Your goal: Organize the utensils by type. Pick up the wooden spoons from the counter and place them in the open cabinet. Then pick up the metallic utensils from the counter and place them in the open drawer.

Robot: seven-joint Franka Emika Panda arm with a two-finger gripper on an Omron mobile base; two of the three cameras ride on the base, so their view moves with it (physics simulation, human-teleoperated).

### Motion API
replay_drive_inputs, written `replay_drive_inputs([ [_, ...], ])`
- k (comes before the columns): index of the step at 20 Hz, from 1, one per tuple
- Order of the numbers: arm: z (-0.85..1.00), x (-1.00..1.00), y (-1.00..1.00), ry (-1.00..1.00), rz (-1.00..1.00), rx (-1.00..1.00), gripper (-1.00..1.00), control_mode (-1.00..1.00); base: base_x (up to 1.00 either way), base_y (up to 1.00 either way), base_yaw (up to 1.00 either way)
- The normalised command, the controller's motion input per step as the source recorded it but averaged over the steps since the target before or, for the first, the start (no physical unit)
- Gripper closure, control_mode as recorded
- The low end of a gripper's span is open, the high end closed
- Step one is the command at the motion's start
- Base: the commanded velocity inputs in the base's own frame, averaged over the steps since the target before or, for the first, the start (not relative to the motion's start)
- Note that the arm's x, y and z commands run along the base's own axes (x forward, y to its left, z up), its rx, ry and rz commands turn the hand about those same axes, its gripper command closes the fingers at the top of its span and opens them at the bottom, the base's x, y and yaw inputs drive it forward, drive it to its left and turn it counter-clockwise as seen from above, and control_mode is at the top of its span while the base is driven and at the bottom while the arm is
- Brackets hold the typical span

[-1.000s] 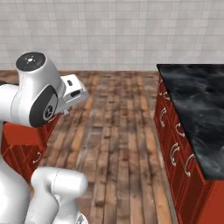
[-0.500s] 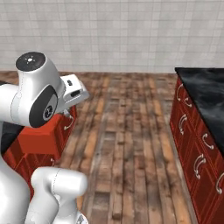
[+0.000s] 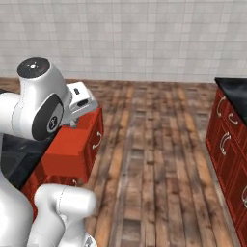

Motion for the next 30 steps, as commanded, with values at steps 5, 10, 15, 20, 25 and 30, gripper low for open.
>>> replay_drive_inputs([
  [5, 0.00, 0.00, 0.00, 0.00, 0.00, 0.00, 1.00, 1.00, 0.18, 0.52, 0.09],
  [10, 0.00, 0.00, 0.00, 0.00, 0.00, 0.00, 1.00, 1.00, 0.20, 0.37, 0.07],
  [15, 0.00, 0.00, 0.00, 0.00, 0.00, 0.00, 1.00, 1.00, 0.19, 0.08, 0.00],
  [20, 0.00, 0.00, 0.00, 0.00, 0.00, 0.00, 1.00, 1.00, 0.06, 0.04, 0.00],
  [25, 0.00, 0.00, 0.00, 0.00, 0.00, 0.00, 1.00, 1.00, 0.01, 0.00, 0.00],
  [30, -0.07, 0.00, 0.00, 0.06, 0.00, 0.00, 1.00, -1.00, 0.00, 0.00, 0.00],
])
